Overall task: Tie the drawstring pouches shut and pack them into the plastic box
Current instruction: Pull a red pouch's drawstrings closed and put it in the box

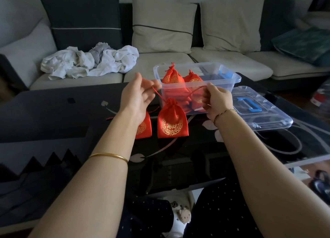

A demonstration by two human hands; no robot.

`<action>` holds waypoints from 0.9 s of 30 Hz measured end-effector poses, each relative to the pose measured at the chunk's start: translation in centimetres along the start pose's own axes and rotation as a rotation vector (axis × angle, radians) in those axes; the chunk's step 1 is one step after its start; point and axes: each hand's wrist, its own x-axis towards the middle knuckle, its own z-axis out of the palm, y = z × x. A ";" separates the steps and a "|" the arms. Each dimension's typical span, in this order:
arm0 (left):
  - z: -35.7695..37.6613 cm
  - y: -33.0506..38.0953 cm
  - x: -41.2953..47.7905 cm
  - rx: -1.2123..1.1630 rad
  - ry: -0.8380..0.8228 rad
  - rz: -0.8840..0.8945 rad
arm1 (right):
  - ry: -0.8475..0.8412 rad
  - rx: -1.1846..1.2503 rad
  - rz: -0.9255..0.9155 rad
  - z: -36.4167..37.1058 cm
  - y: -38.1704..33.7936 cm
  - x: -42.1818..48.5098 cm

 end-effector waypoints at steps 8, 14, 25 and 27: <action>1.5 -0.7 -0.8 0.510 -0.227 0.141 | -0.190 -0.373 -0.472 3.3 -2.6 -2.7; 1.7 -0.8 -1.1 0.664 -0.310 0.243 | -0.313 -0.411 -0.548 4.0 -2.6 -3.0; 1.7 -1.0 -0.8 0.490 -0.360 0.120 | -0.454 -0.367 -0.062 3.2 -0.8 -2.3; 1.8 -0.9 -0.8 0.471 -0.368 0.099 | -0.465 -0.314 -0.048 3.1 -0.7 -2.3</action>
